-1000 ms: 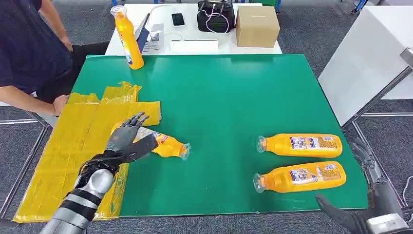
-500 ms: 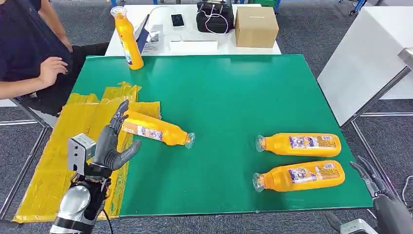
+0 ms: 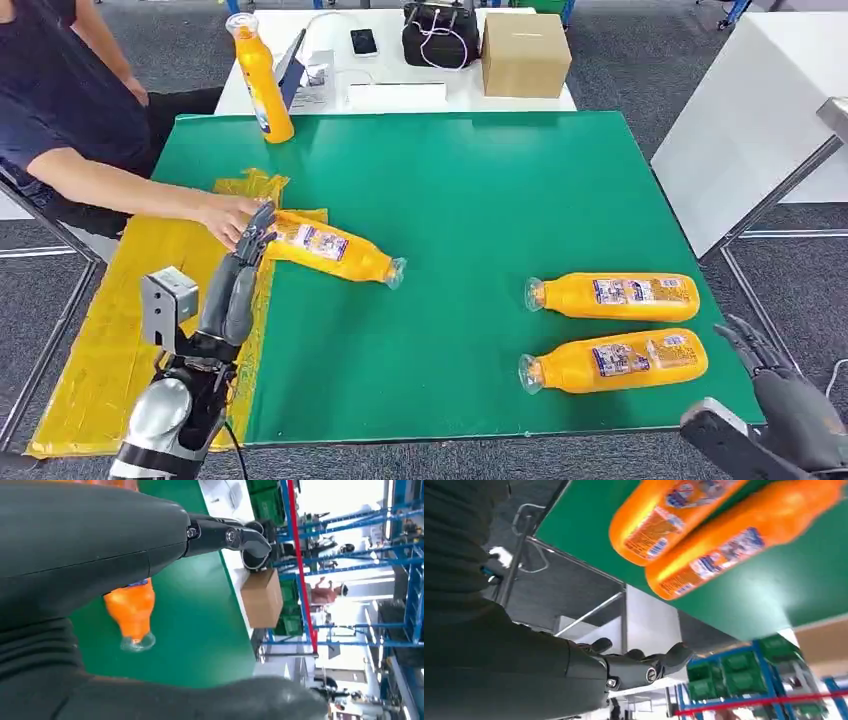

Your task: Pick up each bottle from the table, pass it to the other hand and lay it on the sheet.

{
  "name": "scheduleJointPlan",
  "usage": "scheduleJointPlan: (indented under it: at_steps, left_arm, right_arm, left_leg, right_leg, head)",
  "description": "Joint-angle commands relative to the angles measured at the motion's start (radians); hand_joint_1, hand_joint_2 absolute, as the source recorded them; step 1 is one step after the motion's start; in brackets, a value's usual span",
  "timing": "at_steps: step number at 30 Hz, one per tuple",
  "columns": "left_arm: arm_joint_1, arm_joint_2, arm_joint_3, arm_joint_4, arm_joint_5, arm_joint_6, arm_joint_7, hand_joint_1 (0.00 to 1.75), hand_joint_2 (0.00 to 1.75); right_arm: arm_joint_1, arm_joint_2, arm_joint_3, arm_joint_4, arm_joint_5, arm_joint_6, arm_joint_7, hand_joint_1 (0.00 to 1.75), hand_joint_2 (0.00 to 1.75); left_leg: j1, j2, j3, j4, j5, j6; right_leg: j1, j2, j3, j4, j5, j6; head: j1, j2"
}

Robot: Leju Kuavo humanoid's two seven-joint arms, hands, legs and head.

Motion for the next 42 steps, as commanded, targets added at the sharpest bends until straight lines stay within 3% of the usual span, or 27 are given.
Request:
scheduleJointPlan:
  at_steps: [1,10,14,24,25,27,36,37,42]
  left_arm:
    - [-0.047,0.004,-0.047,0.030,0.005,-0.001,0.011,0.00,0.00]
    - [-0.077,0.002,-0.068,0.043,0.017,-0.006,0.025,0.00,0.00]
    - [-0.076,0.005,-0.069,0.042,0.017,-0.007,0.024,0.00,0.00]
    - [-0.103,-0.004,-0.092,0.062,0.029,-0.012,0.032,0.00,0.00]
    - [-0.114,-0.009,-0.086,0.040,0.033,-0.010,-0.001,0.00,0.00]
    - [-0.119,-0.012,-0.079,0.011,0.047,-0.009,0.028,0.00,0.00]
    - [-0.120,-0.015,-0.078,0.023,0.053,-0.009,0.029,0.00,0.00]
    - [-0.121,-0.015,-0.078,0.025,0.055,-0.008,0.028,0.00,0.00]
    - [-0.143,-0.020,-0.086,0.053,0.073,-0.002,0.026,0.00,0.00]
  right_arm:
    - [-0.092,-0.062,0.108,0.196,0.003,0.001,0.009,0.00,1.75]
    - [-0.197,-0.102,0.190,0.315,0.026,0.016,0.026,0.00,1.75]
    - [-0.194,-0.101,0.193,0.315,0.023,0.014,0.026,0.00,1.75]
    - [-0.407,-0.083,0.384,0.506,0.106,0.038,0.024,0.00,1.75]
    - [-0.427,-0.104,0.395,0.491,0.135,0.000,0.022,0.00,1.75]
    - [-0.457,-0.115,0.403,0.482,0.128,0.044,0.046,0.00,1.75]
    - [-0.512,-0.077,0.456,0.559,0.165,0.059,0.042,0.00,1.75]
    - [-0.523,-0.071,0.468,0.574,0.169,0.061,0.039,0.00,1.75]
    - [-0.543,-0.110,0.585,0.649,0.190,0.127,0.031,0.00,1.75]
  left_leg:
    - [0.000,0.000,0.003,-0.001,0.000,0.000]
    - [0.001,0.000,0.003,-0.001,0.000,0.000]
    - [0.001,-0.001,0.002,0.000,0.000,0.000]
    - [0.001,0.002,0.004,-0.001,0.000,-0.001]
    - [0.001,0.003,0.006,-0.001,-0.001,-0.001]
    - [0.000,0.002,0.002,0.000,0.000,0.000]
    - [0.001,0.001,0.003,-0.001,0.000,-0.001]
    - [0.001,0.003,0.008,-0.001,-0.002,-0.001]
    - [0.001,0.003,0.008,-0.001,-0.001,-0.002]
  right_leg:
    - [0.000,0.000,0.003,-0.002,0.000,0.000]
    - [0.001,0.001,0.004,-0.002,0.000,0.000]
    - [0.001,0.000,0.003,-0.001,0.000,0.000]
    - [0.001,0.002,0.005,-0.003,0.001,0.000]
    - [0.001,0.003,0.006,-0.003,0.000,-0.001]
    - [0.001,0.002,0.002,-0.001,0.000,0.000]
    - [0.001,0.001,0.004,-0.001,0.000,0.000]
    - [0.001,0.003,0.009,-0.002,-0.001,-0.001]
    - [0.001,0.002,0.010,-0.002,-0.001,-0.001]
  head:
    - [0.000,0.000]
    - [0.000,0.000]
    - [0.000,0.000]
    - [0.000,0.000]
    - [0.000,0.000]
    - [0.000,0.000]
    - [0.000,0.000]
    - [0.000,0.000]
    - [0.000,0.000]
